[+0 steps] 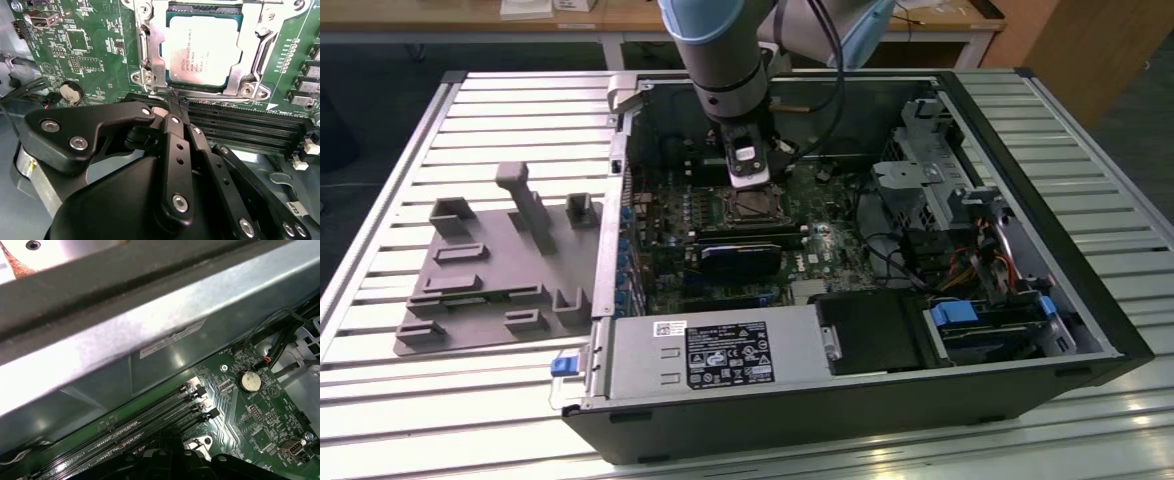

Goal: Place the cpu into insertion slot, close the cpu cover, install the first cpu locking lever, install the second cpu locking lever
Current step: 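Install the first cpu locking lever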

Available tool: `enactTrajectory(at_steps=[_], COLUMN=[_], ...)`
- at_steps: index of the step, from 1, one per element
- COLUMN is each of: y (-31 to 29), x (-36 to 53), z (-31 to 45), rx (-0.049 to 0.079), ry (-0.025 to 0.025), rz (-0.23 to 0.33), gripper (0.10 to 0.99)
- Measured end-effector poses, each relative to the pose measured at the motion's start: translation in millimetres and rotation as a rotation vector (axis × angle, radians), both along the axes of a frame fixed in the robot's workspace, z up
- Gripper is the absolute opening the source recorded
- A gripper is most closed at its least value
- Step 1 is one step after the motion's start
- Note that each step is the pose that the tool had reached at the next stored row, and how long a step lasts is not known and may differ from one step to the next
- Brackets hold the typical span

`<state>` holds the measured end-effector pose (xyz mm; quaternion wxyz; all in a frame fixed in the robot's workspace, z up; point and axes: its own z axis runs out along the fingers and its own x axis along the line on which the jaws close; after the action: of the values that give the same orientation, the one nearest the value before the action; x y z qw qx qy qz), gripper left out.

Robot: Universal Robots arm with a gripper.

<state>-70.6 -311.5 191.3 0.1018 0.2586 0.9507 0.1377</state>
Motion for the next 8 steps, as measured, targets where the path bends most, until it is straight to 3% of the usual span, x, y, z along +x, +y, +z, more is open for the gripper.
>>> enactTrajectory(at_steps=[8], y=[-2.2], x=[0.1], z=[-0.4], rx=[0.000], ry=[-0.0003], rz=[0.000], gripper=[0.102])
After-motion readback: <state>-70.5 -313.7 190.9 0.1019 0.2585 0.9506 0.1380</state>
